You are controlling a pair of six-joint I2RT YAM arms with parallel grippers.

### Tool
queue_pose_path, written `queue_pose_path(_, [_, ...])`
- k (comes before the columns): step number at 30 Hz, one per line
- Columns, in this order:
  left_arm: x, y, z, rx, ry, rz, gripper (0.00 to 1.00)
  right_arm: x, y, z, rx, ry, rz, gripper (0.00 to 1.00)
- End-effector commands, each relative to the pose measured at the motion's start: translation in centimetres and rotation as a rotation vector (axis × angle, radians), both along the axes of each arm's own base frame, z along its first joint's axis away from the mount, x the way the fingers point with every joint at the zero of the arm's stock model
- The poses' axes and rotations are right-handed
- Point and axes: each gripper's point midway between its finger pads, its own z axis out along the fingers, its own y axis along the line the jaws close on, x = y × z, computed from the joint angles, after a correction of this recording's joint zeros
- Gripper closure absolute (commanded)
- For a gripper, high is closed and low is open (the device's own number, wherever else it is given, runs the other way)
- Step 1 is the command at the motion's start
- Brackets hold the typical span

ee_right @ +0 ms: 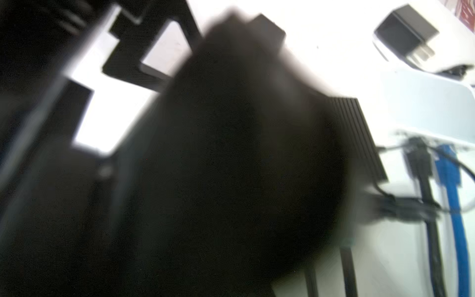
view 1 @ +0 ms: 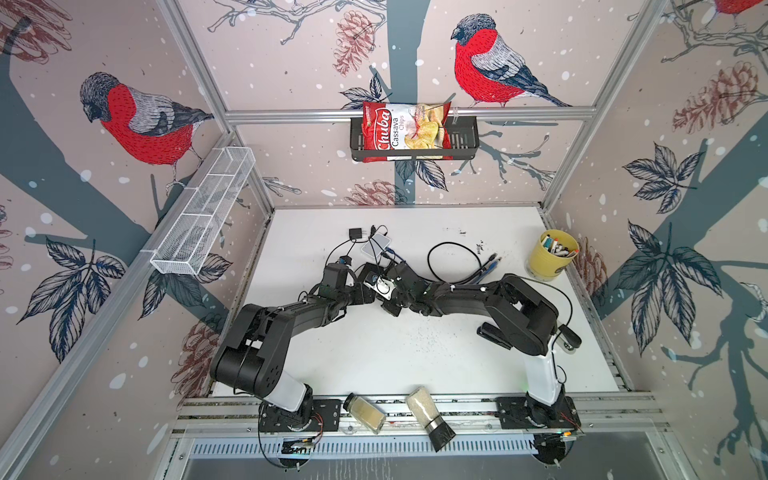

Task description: Insert the plug into the switch port

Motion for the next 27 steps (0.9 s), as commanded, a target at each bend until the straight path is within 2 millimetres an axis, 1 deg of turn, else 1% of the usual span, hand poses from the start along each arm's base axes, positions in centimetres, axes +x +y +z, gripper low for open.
queue_pose_path(1, [1.4, 0.0, 2.9, -0.06, -0.092, 0.02, 0.02, -2.2, -0.9, -2.1, -0.064, 0.047, 0.084, 0.98])
queue_pose_path(5, [1.3, 1.2, 3.3, -0.033, -0.099, 0.05, 0.02, -2.4, -1.4, -3.2, -0.098, 0.061, 0.076, 0.97])
queue_pose_path(7, [1.2, 1.8, 3.2, -0.016, -0.095, 0.07, 0.03, -2.1, -1.7, -3.6, -0.109, 0.062, 0.063, 0.97])
queue_pose_path(13, [1.0, 3.1, 3.5, 0.018, -0.108, 0.109, 0.02, -2.3, -2.0, -3.8, -0.117, 0.068, 0.059, 0.95])
queue_pose_path(19, [0.8, 3.5, 5.0, 0.028, -0.153, 0.108, 0.03, -2.0, -2.4, -4.2, -0.14, 0.063, 0.043, 0.93])
queue_pose_path(22, [0.6, 4.2, 5.1, 0.057, -0.157, 0.137, 0.03, -1.9, -2.7, -4.6, -0.156, 0.063, 0.033, 0.92])
queue_pose_path(25, [0.5, 4.9, 5.2, 0.076, -0.163, 0.168, 0.03, -2.1, -2.6, -4.5, -0.15, 0.07, 0.037, 0.88])
queue_pose_path(27, [0.4, 5.4, 5.4, 0.082, -0.169, 0.194, 0.02, -2.2, -2.4, -4.0, -0.133, 0.076, 0.043, 0.8])
